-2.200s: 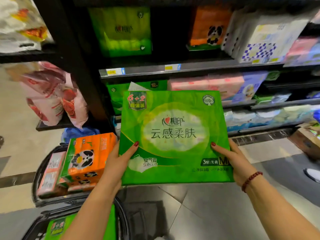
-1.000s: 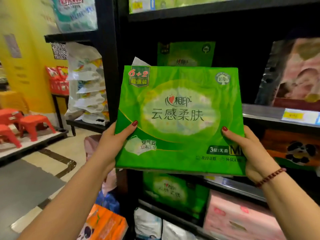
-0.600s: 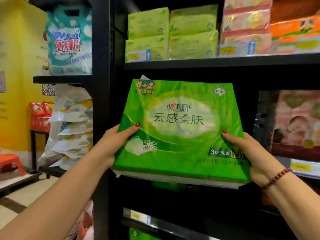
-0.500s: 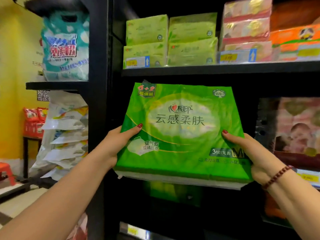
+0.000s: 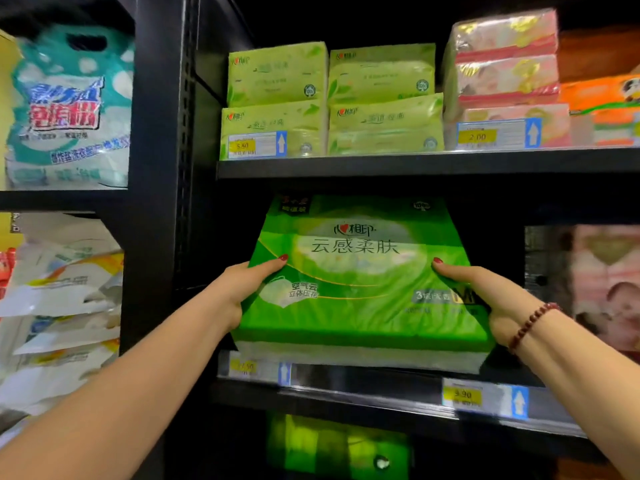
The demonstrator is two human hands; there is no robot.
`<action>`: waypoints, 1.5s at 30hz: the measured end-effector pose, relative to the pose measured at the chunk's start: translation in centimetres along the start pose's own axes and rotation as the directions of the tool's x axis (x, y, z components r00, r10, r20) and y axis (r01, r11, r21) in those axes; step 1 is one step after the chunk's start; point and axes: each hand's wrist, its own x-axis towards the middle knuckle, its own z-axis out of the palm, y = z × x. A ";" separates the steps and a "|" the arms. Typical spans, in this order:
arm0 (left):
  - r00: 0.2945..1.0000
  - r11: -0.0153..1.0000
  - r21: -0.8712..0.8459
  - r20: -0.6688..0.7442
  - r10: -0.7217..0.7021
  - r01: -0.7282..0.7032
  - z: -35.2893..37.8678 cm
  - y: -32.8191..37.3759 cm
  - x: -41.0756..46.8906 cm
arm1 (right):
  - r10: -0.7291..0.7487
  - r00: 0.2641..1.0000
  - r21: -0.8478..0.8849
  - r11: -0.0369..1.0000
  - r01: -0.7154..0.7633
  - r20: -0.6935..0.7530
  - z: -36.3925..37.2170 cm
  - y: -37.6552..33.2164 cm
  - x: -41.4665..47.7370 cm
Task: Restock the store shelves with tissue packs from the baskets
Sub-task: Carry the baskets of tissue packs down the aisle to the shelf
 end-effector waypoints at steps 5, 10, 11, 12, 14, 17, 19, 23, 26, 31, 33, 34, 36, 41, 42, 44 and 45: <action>0.996 0.995 -0.056 -0.028 0.086 -0.088 0.0 -1.5 3.5 | 0.014 0.998 -0.007 1.000 -0.014 0.059 1.4 1.4 3.4; 0.991 0.984 -0.120 0.016 0.132 -0.129 -1.0 -4.1 6.4 | 0.055 0.995 0.018 0.998 -0.057 0.088 2.4 4.9 5.7; 0.992 0.986 -0.115 0.029 0.125 -0.121 -1.3 -4.7 6.8 | 0.050 0.995 0.019 0.998 -0.052 0.088 2.5 5.5 6.0; 0.993 0.989 -0.103 0.042 0.112 -0.108 -1.7 -5.2 7.2 | 0.045 0.995 0.012 0.999 -0.046 0.088 2.7 6.2 6.3; 0.994 0.993 -0.077 0.060 0.093 -0.088 -2.2 -6.4 8.0 | 0.022 0.996 -0.022 1.000 -0.020 0.087 3.1 7.2 6.9; 0.990 0.988 -0.075 0.035 0.138 -0.135 -2.6 -7.6 8.9 | 0.004 0.996 -0.088 0.996 0.003 0.084 3.4 8.4 7.8; 0.984 0.983 -0.061 0.028 0.175 -0.173 -2.6 -8.0 9.2 | 0.016 0.996 -0.132 0.991 -0.004 0.088 3.5 8.7 8.1; 0.963 0.950 0.156 0.013 0.270 -0.269 -2.6 -8.2 9.4 | -0.167 0.982 -0.434 0.881 0.188 0.088 3.3 8.4 7.9; 0.886 0.792 0.460 -0.025 0.463 -0.401 -2.5 -7.7 9.0 | -0.288 0.952 -0.648 0.706 0.284 0.104 3.3 8.1 7.4; 0.902 0.569 0.710 0.237 0.360 -0.414 -2.8 -7.4 7.9 | -0.216 0.916 -0.786 0.471 0.400 0.337 3.3 8.3 6.5; 0.901 0.519 0.746 0.263 0.345 -0.417 -3.0 -7.3 8.1 | -0.207 0.916 -0.815 0.419 0.401 0.345 3.4 8.1 6.6; 0.899 0.500 0.759 0.264 0.349 -0.417 -3.0 -7.3 8.2 | -0.206 0.920 -0.823 0.413 0.390 0.333 3.6 8.0 6.7; 0.897 0.446 0.796 0.262 0.357 -0.410 -3.0 -7.3 8.8 | -0.202 0.929 -0.844 0.390 0.368 0.311 4.0 8.0 6.8; 0.913 0.306 0.903 0.181 0.365 -0.301 -2.7 -7.5 9.8 | -0.195 0.936 -0.892 0.297 0.340 0.292 5.6 8.6 7.6; 0.909 0.262 0.923 0.170 0.381 -0.282 -2.6 -7.6 9.9 | -0.194 0.936 -0.899 0.277 0.340 0.295 5.8 8.7 7.8; 0.885 0.175 0.946 0.174 0.433 -0.272 -2.5 -7.8 10.0 | -0.238 0.923 -0.921 0.177 0.347 0.302 6.3 8.7 8.0; 0.869 0.138 0.950 0.189 0.458 -0.280 -2.5 -7.8 10.1 | -0.277 0.909 -0.932 0.098 0.348 0.311 6.4 8.6 8.1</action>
